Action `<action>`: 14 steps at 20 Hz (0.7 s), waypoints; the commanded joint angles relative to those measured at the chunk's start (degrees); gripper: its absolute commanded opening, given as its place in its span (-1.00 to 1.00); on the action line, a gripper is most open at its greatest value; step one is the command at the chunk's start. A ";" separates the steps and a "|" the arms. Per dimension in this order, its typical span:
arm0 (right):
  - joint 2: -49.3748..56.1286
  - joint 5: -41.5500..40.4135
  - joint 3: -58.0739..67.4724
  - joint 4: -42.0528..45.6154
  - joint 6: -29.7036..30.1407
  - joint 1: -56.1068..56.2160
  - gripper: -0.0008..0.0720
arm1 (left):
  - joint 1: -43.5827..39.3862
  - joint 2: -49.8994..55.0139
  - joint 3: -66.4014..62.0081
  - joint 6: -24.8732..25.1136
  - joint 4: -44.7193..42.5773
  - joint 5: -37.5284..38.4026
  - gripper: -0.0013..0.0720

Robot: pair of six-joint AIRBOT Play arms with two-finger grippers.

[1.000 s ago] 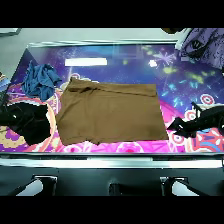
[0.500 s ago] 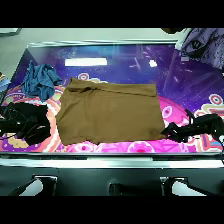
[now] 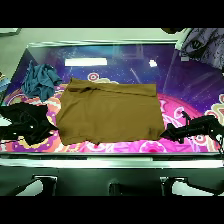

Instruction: Fold the clothes and pants, and hang the long-sleeved shirts on hangers.

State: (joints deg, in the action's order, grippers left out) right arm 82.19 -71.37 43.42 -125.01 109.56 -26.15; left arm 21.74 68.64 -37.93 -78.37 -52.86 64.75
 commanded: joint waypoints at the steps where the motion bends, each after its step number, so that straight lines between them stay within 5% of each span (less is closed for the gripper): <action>1: 0.04 -1.81 0.02 -0.33 0.15 -0.02 -0.90 | -3.67 2.56 1.22 0.76 1.27 -1.31 0.49; 14: -3.39 -1.44 0.02 -0.28 0.15 0.00 -0.90 | -4.63 -1.44 5.90 -4.35 -1.40 0.44 0.49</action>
State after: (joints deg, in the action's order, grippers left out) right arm 79.15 -72.88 43.38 -125.05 109.71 -26.13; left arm 17.63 67.61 -33.95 -82.28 -55.64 66.19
